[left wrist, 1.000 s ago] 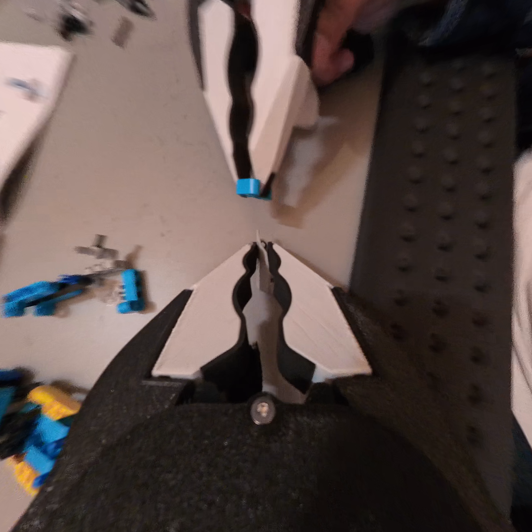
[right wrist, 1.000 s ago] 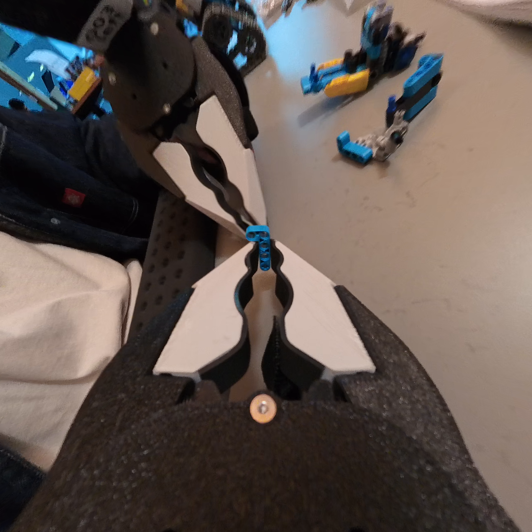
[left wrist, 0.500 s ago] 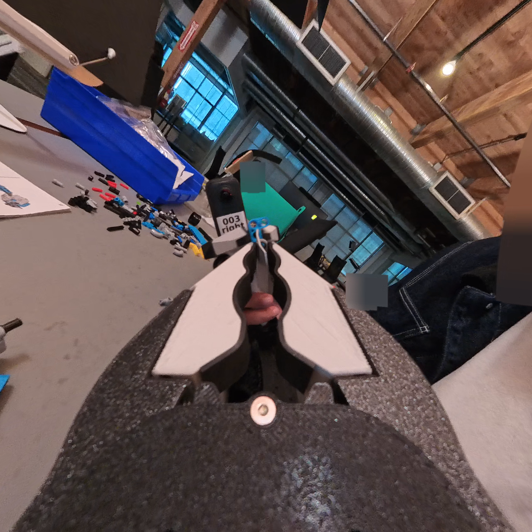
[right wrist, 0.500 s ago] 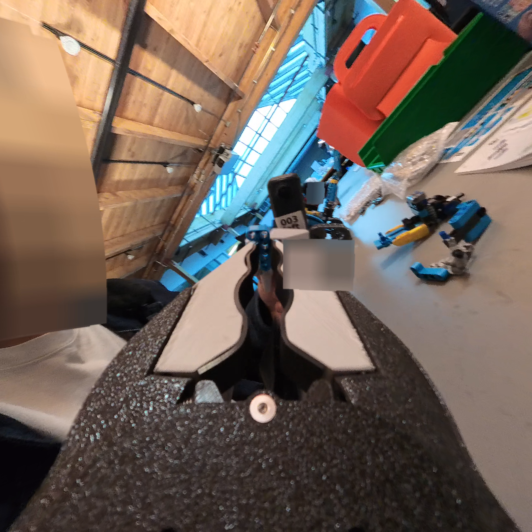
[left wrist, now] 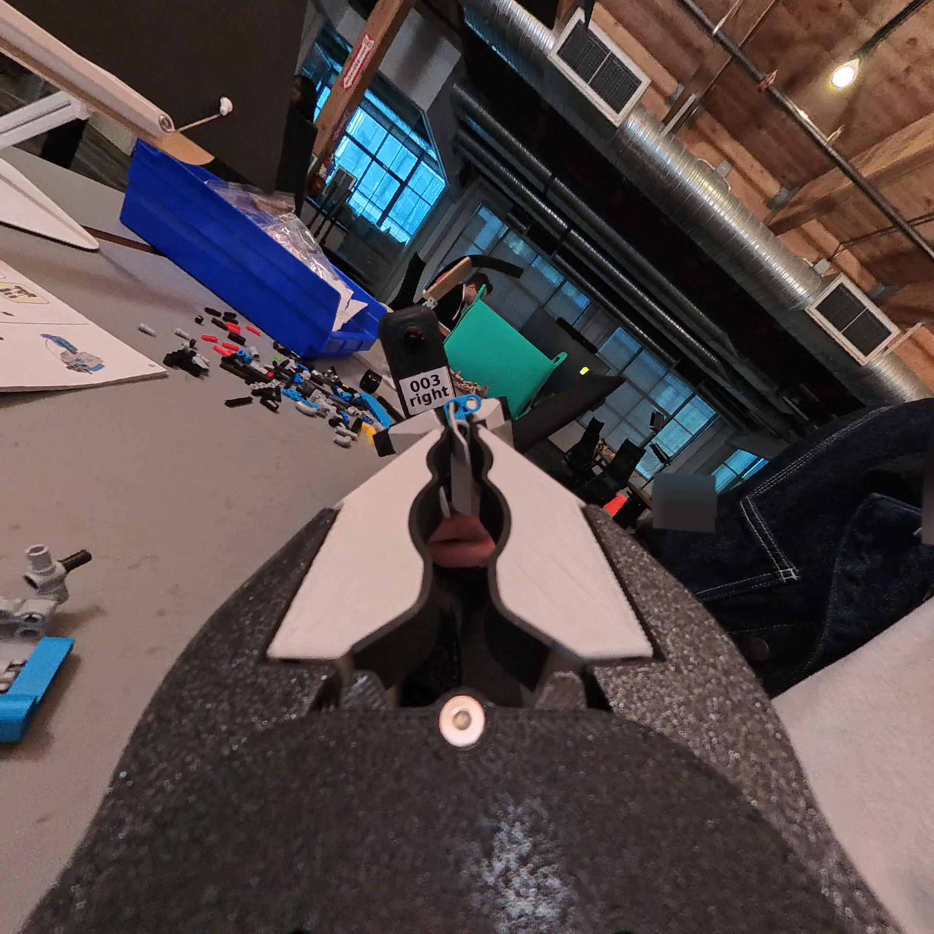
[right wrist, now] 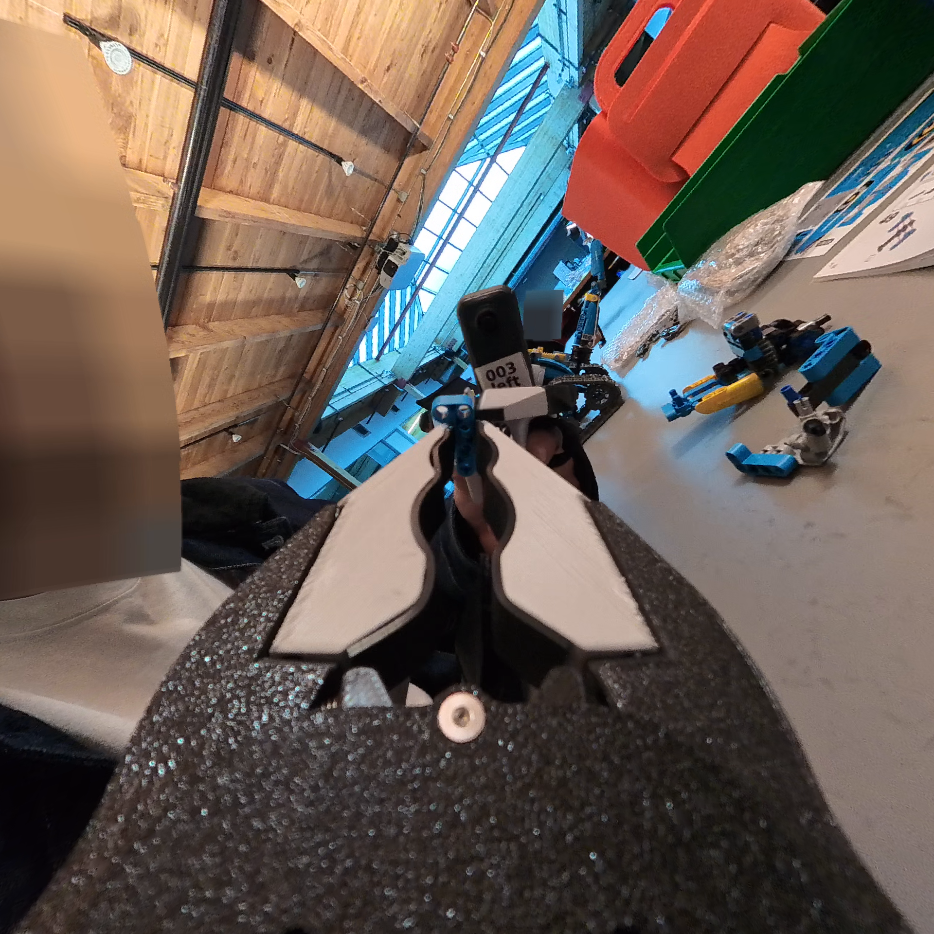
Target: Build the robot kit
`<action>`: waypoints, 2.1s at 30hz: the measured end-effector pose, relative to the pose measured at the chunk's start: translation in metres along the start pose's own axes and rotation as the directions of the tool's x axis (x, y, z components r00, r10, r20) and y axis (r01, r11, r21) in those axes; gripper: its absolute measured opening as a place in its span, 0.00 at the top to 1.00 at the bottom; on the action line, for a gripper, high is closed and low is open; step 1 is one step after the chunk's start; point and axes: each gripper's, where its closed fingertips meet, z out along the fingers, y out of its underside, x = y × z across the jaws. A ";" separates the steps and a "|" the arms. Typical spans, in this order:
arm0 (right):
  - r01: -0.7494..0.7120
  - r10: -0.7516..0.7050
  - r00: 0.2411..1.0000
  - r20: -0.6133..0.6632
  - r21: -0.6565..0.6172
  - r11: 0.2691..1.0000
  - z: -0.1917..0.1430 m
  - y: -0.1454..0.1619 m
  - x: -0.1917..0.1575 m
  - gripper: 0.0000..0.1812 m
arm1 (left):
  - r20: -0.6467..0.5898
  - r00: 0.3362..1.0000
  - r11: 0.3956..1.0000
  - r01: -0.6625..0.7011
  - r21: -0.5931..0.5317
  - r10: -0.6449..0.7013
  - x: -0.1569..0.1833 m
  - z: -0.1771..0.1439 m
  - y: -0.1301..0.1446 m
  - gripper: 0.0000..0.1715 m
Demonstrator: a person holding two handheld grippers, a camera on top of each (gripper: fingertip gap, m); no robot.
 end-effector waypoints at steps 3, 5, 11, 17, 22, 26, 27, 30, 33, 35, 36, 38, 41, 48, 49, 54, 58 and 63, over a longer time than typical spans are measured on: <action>-0.003 0.003 1.000 -0.009 0.001 1.000 -0.001 0.000 0.002 0.96 | 0.012 1.000 1.000 0.004 -0.002 -0.004 -0.002 0.000 0.001 0.96; 0.018 -0.019 0.999 -0.030 -0.007 1.000 -0.002 0.001 0.003 0.97 | 0.024 1.000 1.000 -0.002 -0.004 0.002 -0.004 0.001 0.002 0.96; 0.130 -0.140 0.983 -0.120 -0.085 0.988 -0.005 0.006 0.007 0.96 | 0.030 0.999 0.999 0.030 -0.042 -0.029 -0.008 0.001 0.010 0.96; 0.053 -0.064 0.990 -0.127 -0.085 0.995 -0.007 0.009 0.015 0.96 | 0.075 0.997 0.998 0.018 -0.053 -0.014 -0.014 0.000 0.013 0.97; -0.030 0.023 0.995 -0.102 -0.065 0.997 -0.009 0.009 0.017 0.97 | 0.110 0.994 0.997 -0.020 -0.076 0.028 -0.017 0.002 0.016 0.96; 0.039 -0.051 0.989 -0.138 -0.088 0.995 -0.009 0.011 0.016 0.96 | 0.062 0.997 0.995 0.052 -0.083 -0.047 -0.015 0.001 0.017 0.96; 0.015 -0.027 0.989 -0.146 -0.088 0.996 -0.010 0.012 0.020 0.96 | 0.088 0.996 0.995 0.036 -0.093 -0.027 -0.019 0.001 0.019 0.97; 0.008 -0.030 0.985 -0.170 -0.128 0.992 -0.013 0.016 0.024 0.96 | 0.128 0.992 0.992 -0.002 -0.124 0.018 -0.023 0.002 0.023 0.96; -0.029 0.013 0.992 -0.128 -0.123 0.992 -0.014 0.017 0.020 0.96 | 0.101 0.995 0.990 0.007 -0.138 0.007 -0.020 0.003 0.024 0.96; 0.021 -0.049 0.976 -0.210 -0.133 0.991 -0.016 0.016 0.031 0.97 | 0.135 0.991 0.988 0.016 -0.155 0.005 -0.026 0.002 0.027 0.96; 0.029 -0.053 0.979 -0.197 -0.125 0.992 -0.015 0.015 0.028 0.97 | 0.116 0.993 0.989 0.016 -0.148 0.001 -0.023 0.002 0.025 0.96; -0.039 0.021 0.989 -0.143 -0.120 0.992 -0.014 0.017 0.024 0.97 | 0.097 0.995 0.988 0.017 -0.156 -0.002 -0.020 0.002 0.027 0.96; -0.071 0.058 0.992 -0.115 -0.111 0.991 -0.015 0.016 0.023 0.96 | 0.111 0.993 0.988 -0.021 -0.153 0.038 -0.020 0.003 0.025 0.96; 0.020 -0.044 0.986 -0.162 -0.148 0.989 -0.015 0.015 0.024 0.96 | 0.081 0.996 0.986 0.040 -0.161 -0.027 -0.020 0.003 0.026 0.96; 0.020 -0.044 0.986 -0.160 -0.151 0.988 -0.015 0.015 0.023 0.96 | 0.072 0.997 0.986 0.041 -0.163 -0.029 -0.018 0.003 0.026 0.95; 0.027 -0.053 0.986 -0.160 -0.157 0.987 -0.015 0.016 0.022 0.96 | 0.066 0.997 0.986 0.054 -0.156 -0.044 -0.018 0.002 0.025 0.96; 0.031 -0.055 0.987 -0.151 -0.156 0.987 -0.015 0.015 0.020 0.96 | 0.076 0.997 0.990 0.028 -0.138 -0.018 -0.019 0.000 0.022 0.96; 0.087 -0.137 0.959 -0.247 -0.202 0.976 -0.020 0.017 0.032 0.96 | 0.121 0.993 0.993 0.021 -0.115 -0.007 -0.027 -0.005 0.017 0.96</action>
